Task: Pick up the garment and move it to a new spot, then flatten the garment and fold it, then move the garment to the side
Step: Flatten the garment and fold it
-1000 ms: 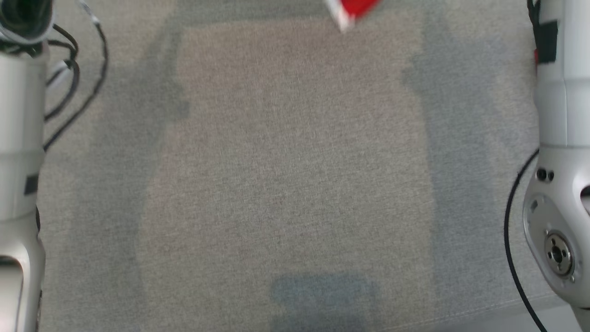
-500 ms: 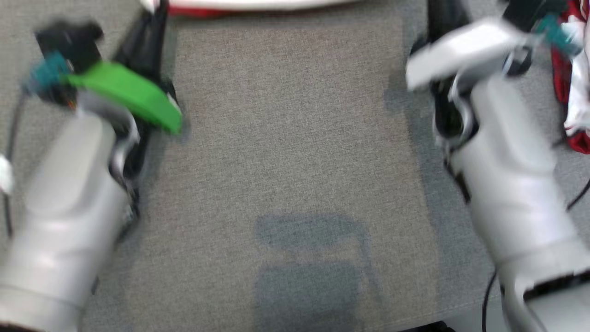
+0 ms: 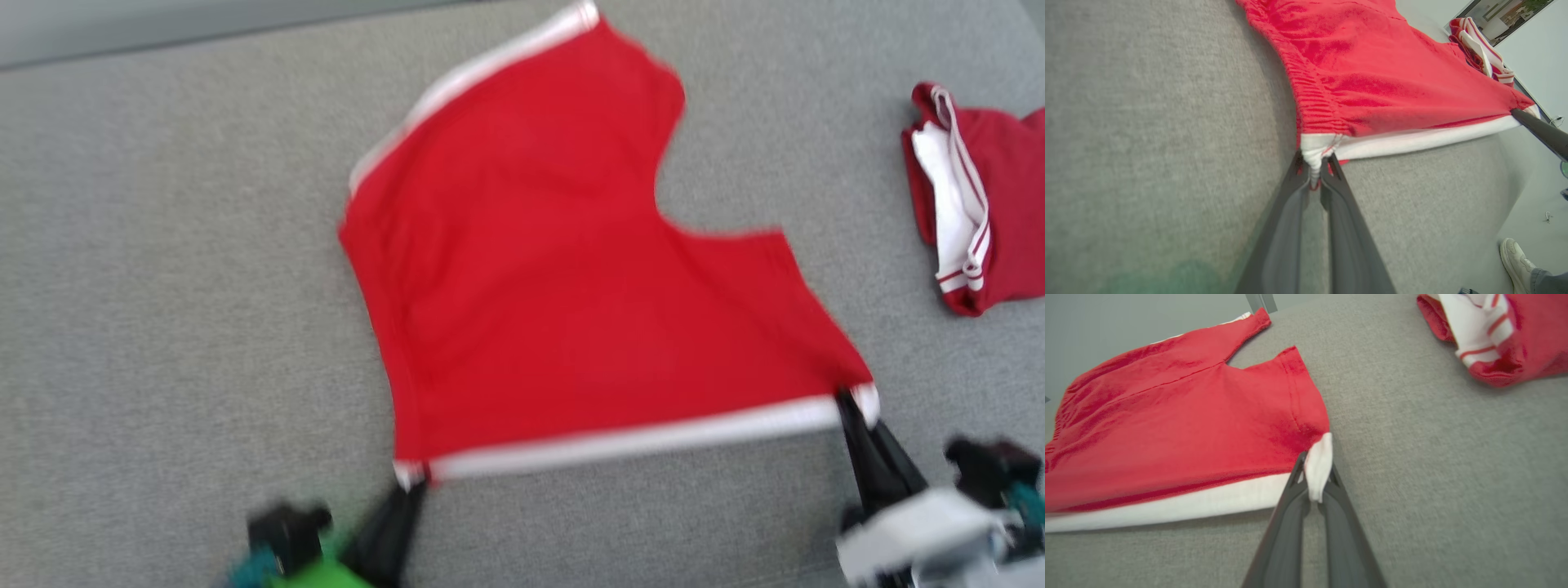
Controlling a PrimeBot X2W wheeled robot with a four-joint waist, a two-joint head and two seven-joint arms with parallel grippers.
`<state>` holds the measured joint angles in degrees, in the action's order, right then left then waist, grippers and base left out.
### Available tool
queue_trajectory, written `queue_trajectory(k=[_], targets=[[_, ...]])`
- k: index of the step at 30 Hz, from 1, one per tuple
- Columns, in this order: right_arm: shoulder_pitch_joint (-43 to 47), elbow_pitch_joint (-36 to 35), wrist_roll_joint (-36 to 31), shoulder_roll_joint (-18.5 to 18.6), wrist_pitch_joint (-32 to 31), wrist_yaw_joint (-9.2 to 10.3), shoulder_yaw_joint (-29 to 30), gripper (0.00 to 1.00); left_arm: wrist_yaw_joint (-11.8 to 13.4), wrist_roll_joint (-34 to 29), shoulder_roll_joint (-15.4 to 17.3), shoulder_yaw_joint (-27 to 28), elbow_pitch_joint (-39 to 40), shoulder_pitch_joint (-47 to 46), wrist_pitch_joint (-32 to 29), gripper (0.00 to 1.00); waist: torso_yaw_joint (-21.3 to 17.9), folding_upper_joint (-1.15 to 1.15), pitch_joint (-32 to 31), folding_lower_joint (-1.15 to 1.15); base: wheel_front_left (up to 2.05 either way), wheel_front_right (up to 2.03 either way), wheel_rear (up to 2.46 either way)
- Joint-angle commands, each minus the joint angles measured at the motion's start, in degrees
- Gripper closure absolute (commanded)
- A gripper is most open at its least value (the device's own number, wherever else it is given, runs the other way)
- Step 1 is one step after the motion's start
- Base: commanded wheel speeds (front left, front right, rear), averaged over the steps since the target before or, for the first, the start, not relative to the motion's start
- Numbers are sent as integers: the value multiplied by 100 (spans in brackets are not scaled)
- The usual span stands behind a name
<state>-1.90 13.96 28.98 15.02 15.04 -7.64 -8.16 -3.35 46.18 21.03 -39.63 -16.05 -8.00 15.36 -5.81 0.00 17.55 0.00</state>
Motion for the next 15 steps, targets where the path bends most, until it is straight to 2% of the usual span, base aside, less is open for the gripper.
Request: queue_trajectory(k=[1,3,6,10,15], targets=[[503,-165,111,111,19,28,222,100,264,-41,98,-29,109,613,-36,100,405,0,-999,0,0,0,0],[1071,-470,112,135,23,29,424,100,554,-5,84,81,544,1125,-28,100,444,0,-1031,0,0,0,0],[1648,-843,69,39,12,44,704,100,828,6,113,170,1096,1602,-12,100,519,0,-948,0,0,0,0],[1853,-1278,4,-86,-156,44,870,100,917,108,177,248,1626,1743,-70,100,600,0,-792,0,0,0,0],[947,-1518,-115,-82,-456,26,760,100,908,241,154,413,2072,1101,-382,100,674,0,-323,0,0,0,0]])
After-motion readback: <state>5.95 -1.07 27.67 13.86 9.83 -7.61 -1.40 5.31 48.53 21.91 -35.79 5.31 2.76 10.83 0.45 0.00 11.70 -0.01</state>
